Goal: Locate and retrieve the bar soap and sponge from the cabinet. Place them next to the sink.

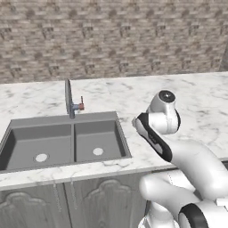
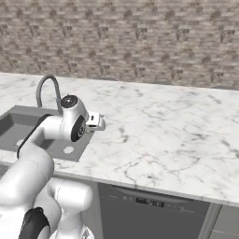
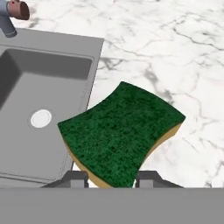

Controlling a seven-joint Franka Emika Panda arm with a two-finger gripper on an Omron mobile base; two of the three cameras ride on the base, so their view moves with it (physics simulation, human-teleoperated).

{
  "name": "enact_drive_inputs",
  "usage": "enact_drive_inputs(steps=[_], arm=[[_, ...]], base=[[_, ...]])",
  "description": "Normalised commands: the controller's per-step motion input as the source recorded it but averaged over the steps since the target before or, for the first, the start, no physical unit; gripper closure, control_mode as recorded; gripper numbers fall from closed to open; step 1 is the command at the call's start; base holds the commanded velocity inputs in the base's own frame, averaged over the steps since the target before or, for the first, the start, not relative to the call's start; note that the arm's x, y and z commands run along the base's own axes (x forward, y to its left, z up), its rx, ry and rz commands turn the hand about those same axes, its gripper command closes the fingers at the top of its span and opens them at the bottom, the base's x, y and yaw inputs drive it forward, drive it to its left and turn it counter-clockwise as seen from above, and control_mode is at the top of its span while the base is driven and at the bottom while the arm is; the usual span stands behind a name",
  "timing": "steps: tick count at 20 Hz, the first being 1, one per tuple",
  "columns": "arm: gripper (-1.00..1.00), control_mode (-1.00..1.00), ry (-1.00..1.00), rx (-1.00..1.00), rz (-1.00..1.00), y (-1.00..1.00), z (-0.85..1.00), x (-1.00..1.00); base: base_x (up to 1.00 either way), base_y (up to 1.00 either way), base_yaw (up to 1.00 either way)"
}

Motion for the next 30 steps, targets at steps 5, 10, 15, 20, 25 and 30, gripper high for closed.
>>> enact_drive_inputs(steps=[5,10,15,20,25,30], arm=[[1.0,-1.0,-0.1,0.0,0.0,0.0,-0.59,0.34],[1.0,-1.0,-0.07,-0.02,0.0,0.02,-0.54,0.21],[1.0,-1.0,0.0,0.0,0.0,0.0,-0.36,0.29],[1.0,-1.0,0.03,0.01,0.0,0.0,-0.26,0.31],[-1.0,-1.0,0.04,0.01,0.0,0.05,-0.26,0.31],[-1.0,-1.0,0.03,0.01,0.0,0.05,-0.26,0.31]], base=[[0.0,0.0,0.0],[0.0,0.0,0.0],[0.0,0.0,0.0],[0.0,0.0,0.0],[0.0,0.0,0.0],[0.0,0.0,0.0]])
